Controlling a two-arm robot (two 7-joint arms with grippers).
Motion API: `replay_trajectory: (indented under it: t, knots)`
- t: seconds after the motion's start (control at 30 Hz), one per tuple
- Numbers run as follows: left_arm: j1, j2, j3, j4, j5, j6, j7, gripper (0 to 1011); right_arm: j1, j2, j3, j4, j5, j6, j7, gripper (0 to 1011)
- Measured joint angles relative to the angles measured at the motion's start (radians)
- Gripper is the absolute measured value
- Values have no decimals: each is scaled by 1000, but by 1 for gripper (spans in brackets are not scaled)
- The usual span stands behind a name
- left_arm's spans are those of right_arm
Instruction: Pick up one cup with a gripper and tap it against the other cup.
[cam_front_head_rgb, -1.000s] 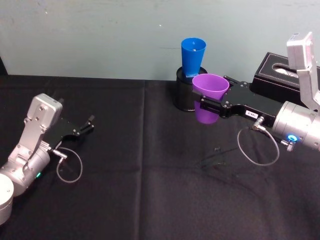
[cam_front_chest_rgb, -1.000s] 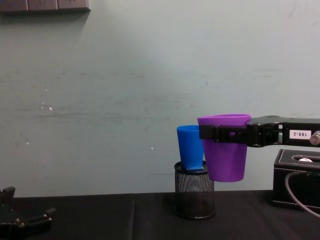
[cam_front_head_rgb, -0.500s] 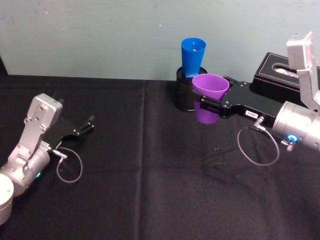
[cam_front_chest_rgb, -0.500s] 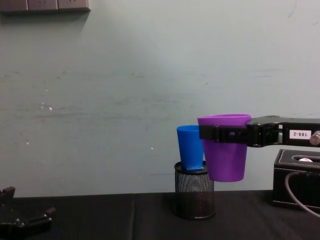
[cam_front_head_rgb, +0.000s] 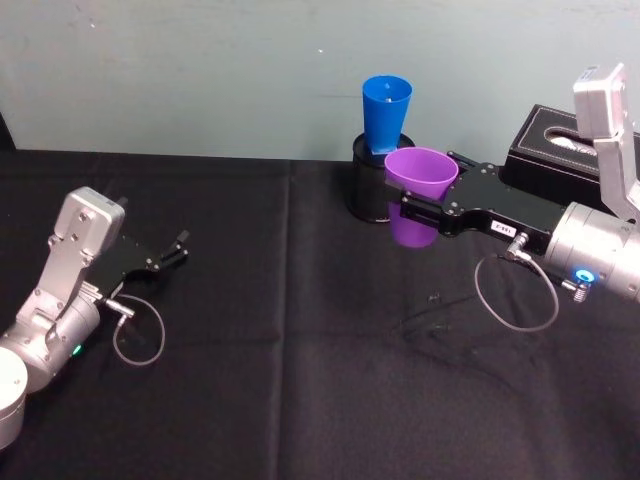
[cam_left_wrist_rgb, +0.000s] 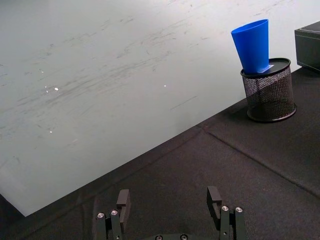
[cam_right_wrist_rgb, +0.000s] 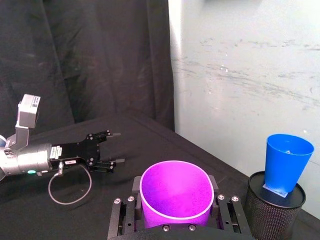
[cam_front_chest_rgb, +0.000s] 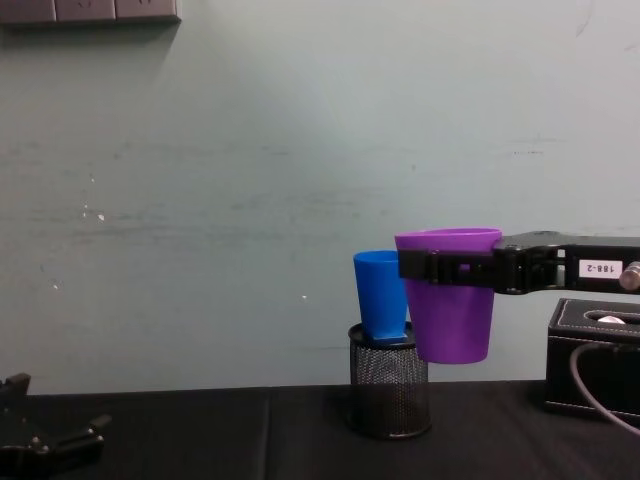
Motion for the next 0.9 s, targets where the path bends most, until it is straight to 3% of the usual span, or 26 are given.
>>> replay_trajectory:
  t: [0.9]
  knots:
    - [0,0,0,0,0,0,0,1005,0,0,0,0,0,0,0,732]
